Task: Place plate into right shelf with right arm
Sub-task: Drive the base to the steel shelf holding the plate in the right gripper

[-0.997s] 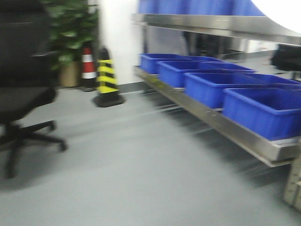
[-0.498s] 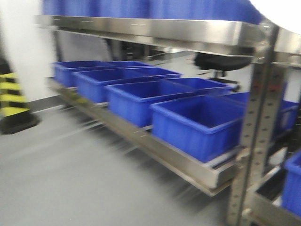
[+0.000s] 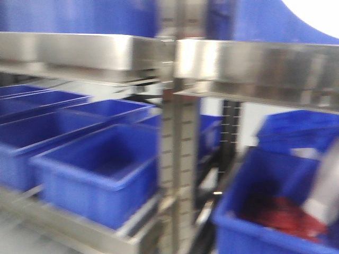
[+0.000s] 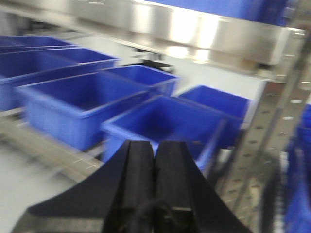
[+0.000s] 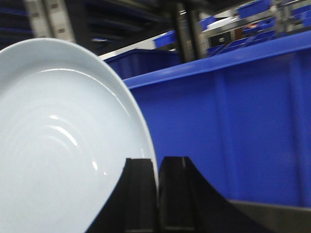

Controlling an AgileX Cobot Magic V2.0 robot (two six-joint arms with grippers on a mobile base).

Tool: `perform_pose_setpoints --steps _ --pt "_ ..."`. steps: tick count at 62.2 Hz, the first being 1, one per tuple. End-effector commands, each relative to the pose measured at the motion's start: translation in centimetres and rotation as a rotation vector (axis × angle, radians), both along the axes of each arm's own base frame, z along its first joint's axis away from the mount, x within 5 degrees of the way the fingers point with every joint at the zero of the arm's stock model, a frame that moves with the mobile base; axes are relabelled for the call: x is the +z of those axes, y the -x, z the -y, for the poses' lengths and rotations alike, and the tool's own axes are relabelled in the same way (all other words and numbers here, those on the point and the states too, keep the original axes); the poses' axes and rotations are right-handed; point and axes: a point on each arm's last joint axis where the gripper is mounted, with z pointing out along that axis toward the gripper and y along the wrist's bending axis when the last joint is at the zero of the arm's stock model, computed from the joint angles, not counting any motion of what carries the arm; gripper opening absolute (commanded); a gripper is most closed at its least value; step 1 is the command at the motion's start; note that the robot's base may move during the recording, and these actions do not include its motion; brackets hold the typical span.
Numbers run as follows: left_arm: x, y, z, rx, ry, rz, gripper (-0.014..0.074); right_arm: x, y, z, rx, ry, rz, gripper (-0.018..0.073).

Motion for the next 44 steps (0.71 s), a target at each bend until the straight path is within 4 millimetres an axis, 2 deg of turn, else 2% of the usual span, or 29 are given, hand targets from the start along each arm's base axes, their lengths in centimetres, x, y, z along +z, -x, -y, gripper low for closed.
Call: perform_pose_setpoints --steps 1,44 --pt "0.5 0.0 0.02 -0.002 0.011 0.084 -0.0047 1.86 0.2 0.19 -0.023 -0.002 0.123 0.0055" --pt "0.5 0.0 0.02 -0.002 0.011 0.084 -0.0047 1.86 0.2 0.19 -0.023 -0.002 0.123 0.0055"
